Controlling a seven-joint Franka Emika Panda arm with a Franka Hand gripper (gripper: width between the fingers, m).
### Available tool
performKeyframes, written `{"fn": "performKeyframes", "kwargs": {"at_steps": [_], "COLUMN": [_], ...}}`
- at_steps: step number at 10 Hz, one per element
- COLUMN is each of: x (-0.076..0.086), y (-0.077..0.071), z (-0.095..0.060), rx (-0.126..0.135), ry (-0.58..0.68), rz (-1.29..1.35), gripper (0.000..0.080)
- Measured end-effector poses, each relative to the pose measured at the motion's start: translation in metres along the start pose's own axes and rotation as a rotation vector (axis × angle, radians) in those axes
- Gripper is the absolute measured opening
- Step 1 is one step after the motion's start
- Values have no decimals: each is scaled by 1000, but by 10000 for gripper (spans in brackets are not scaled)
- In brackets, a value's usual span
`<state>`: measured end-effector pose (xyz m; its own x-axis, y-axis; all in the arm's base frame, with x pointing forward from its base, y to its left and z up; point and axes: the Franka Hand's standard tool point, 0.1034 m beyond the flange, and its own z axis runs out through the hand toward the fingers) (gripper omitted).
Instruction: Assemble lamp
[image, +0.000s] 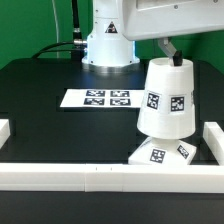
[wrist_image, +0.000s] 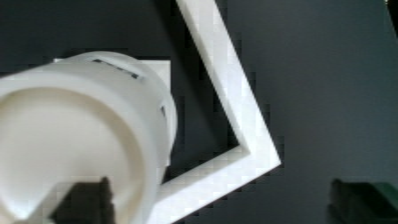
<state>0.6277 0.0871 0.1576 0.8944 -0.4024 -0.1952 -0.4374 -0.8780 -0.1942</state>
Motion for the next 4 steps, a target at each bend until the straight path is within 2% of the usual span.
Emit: {"fn": "performKeyframes", "kwargs": {"at_steps": [1, 4], "x": [-2, -8], "y": [1, -5], "z": [0, -14], "rx": [-5, -1], "ry": [-16, -20], "rz": [0, 5], "gripper": [667, 698]}}
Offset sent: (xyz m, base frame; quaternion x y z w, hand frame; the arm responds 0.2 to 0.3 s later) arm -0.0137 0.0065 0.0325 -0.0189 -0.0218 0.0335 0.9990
